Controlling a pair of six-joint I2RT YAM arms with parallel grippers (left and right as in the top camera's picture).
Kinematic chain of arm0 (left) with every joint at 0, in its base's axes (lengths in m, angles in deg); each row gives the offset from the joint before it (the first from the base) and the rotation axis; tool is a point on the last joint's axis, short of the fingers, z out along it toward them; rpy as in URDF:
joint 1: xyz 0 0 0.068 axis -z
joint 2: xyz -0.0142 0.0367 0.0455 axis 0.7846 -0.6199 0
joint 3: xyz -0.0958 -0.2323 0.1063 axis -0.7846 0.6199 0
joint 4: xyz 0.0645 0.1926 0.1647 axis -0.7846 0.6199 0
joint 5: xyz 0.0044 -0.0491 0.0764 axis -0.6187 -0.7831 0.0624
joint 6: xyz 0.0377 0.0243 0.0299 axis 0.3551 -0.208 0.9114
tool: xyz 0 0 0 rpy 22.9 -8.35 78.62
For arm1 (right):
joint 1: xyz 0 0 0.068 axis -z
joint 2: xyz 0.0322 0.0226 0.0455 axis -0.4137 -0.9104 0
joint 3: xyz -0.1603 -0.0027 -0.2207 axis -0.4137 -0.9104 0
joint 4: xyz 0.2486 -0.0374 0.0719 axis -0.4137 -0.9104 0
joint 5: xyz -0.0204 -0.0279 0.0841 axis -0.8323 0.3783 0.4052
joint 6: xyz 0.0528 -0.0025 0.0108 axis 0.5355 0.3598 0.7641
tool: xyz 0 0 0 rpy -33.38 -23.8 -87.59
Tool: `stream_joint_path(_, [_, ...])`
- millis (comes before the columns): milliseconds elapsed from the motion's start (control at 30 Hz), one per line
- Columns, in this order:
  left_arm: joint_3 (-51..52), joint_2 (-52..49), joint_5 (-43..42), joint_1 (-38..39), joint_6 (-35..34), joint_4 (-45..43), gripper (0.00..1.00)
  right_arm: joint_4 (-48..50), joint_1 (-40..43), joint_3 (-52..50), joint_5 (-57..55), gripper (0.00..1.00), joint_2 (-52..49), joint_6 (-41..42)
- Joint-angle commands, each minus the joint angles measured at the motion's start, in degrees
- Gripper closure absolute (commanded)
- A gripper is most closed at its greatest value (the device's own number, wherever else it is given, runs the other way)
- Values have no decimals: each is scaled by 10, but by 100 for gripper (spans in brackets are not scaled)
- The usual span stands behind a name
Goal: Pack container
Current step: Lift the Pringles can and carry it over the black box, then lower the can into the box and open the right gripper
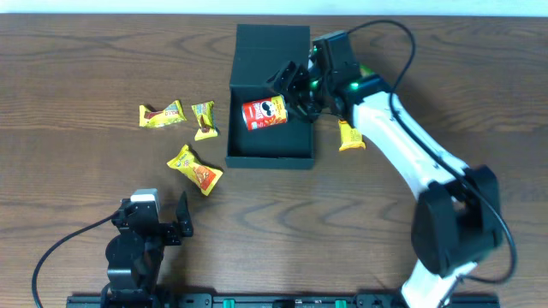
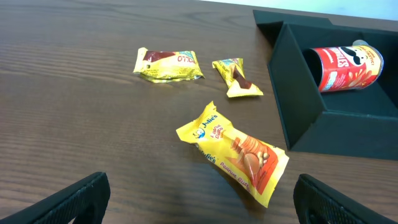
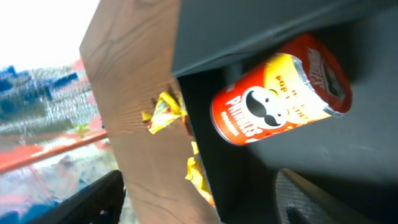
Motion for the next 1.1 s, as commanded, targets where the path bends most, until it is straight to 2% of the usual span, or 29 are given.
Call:
stream_joint_path(0, [10, 3, 0, -3, -2, 1, 5, -45, -3, 1, -81, 79, 36, -95])
stream_joint_path(33, [10, 3, 0, -3, -2, 1, 4, -73, -4, 1, -120, 97, 43, -123])
stream_joint_path(67, [10, 3, 0, -3, -2, 1, 4, -96, -7, 1, -155, 98, 46, -152])
stream_joint_path(233, [10, 3, 0, -3, -2, 1, 4, -135, -45, 0, -271, 99, 29, -327])
stream_joint_path(300, [10, 3, 0, -3, -2, 1, 4, -138, -56, 0, -315, 99, 17, -362])
stream_joint_path(400, [10, 3, 0, -3, -2, 1, 5, -132, -56, 0, -324, 99, -9, -374])
stream_joint_path(700, [10, 3, 0, -3, -2, 1, 4, -98, -63, 0, -311, 99, -83, -504])
stream_joint_path(1067, [10, 3, 0, -3, -2, 1, 4, -61, -64, 0, -279, 99, -98, -517])
